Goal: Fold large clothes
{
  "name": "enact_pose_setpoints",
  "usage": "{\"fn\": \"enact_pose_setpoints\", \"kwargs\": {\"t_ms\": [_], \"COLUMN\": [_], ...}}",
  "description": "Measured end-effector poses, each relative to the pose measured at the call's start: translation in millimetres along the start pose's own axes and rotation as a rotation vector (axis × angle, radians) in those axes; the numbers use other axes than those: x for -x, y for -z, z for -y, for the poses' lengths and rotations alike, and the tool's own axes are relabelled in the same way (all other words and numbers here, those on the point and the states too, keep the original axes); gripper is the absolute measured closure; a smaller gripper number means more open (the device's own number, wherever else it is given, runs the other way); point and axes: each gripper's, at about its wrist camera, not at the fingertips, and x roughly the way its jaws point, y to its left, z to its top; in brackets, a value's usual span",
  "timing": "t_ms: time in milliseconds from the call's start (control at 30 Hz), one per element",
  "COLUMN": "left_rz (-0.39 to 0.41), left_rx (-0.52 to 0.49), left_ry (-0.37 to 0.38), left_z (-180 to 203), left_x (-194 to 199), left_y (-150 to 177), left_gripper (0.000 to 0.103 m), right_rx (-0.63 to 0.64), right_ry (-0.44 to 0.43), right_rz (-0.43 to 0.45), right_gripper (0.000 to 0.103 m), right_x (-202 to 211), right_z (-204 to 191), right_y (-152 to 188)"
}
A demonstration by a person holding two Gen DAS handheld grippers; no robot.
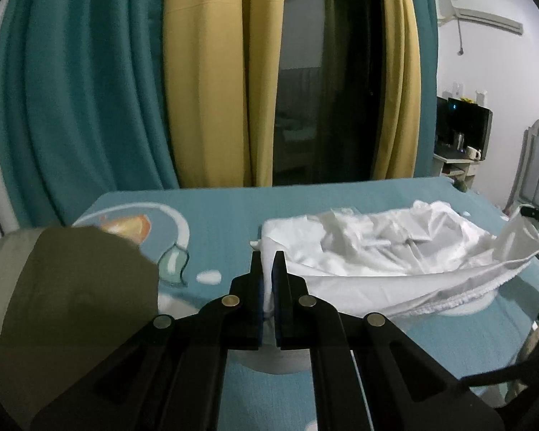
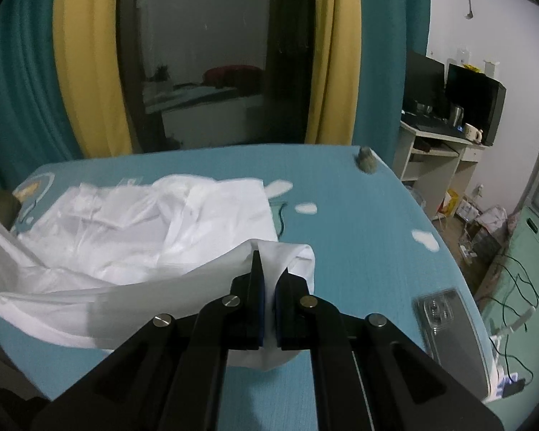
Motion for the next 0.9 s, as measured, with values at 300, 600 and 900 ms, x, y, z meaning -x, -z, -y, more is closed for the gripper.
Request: {"fn": "enact_pose_setpoints", "kwargs": {"t_ms": [300,600,900], "left_rz": [-0.037,-0.14,-0.312], "left_rx": [0.059,0.073,0.112], "left_ry": [0.008,-0.041,-0.069], "left_z": [-14.6,-21.6,-28.1], "left_x": [-71.1,-157.6,-239.6], "left_y": [-37.6,-51.6,-38.1], "left_gripper": [0.099,0.099,0.097], "right_rx": [-0.028,-0.069,-0.12], "right_ry": [-0.073,-0.12,-0.124], "right_rz": [-0.014,-0.107,-0.206], "right_gripper": [0.099,0.099,0.098], "right_x": [-63.0,-146.0,-204.9], "right_z": [16.2,25.3,28.6], "right_y": [-45.0,-65.9,-62.4]}}
